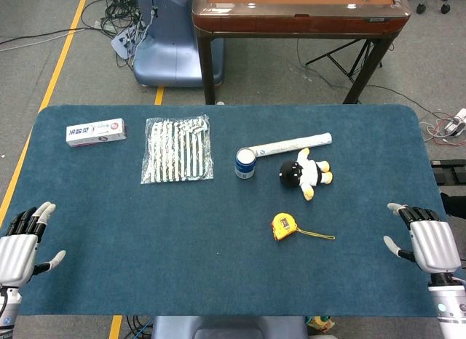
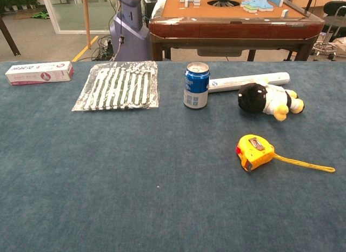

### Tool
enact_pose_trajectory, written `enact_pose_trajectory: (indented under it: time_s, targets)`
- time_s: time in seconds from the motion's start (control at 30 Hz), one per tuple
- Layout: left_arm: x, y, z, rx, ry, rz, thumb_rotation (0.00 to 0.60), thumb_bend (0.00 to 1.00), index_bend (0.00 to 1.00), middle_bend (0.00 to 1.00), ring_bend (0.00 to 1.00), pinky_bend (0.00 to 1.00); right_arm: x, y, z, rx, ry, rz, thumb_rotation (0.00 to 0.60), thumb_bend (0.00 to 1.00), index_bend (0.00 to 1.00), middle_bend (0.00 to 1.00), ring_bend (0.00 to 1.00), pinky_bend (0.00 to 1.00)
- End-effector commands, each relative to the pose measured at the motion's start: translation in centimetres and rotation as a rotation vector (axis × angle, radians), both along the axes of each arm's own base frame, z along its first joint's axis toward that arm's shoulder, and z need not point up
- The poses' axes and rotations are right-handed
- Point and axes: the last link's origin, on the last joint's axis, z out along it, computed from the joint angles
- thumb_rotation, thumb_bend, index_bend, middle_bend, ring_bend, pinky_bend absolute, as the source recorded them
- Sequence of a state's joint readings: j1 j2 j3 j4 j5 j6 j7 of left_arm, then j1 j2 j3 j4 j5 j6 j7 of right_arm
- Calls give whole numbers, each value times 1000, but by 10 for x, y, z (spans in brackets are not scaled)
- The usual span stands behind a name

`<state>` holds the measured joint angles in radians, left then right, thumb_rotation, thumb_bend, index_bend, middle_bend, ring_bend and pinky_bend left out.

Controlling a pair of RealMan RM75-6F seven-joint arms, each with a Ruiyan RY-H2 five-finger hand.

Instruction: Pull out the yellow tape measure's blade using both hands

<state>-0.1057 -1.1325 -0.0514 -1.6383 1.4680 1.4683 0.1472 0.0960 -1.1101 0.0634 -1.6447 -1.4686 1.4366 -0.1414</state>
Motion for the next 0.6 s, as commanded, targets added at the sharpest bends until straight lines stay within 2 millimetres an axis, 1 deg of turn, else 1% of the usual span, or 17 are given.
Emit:
enact_pose_trajectory:
  time_s: [0.03,0.23,0.37,0.5,0.6]
  targets:
    - [0,0,-1,-3,0,0,600,185,65,92,66,64,0,0,0,1,-1,-1,600,307,281,371,325,305]
    - [0,-1,-1,-5,-1,2,600,185,65,92,66,64,3,-5,-4,36,7,13,600,306,281,371,325,305]
    - [0,-1,0,-2,-3,4,600,185,65,92,66,64,11,-15,-11,77,15,40,600,306,281,371,325,305]
    - [0,-3,0,0,-4,3,600,186,65,92,66,64,21,-28,-26,143,28,77,600,302,281,372,325,305]
    - [0,-5,1,2,-5,5,600,186,65,92,66,64,30,-38,-41,206,55,110,600,296,281,371,325,305]
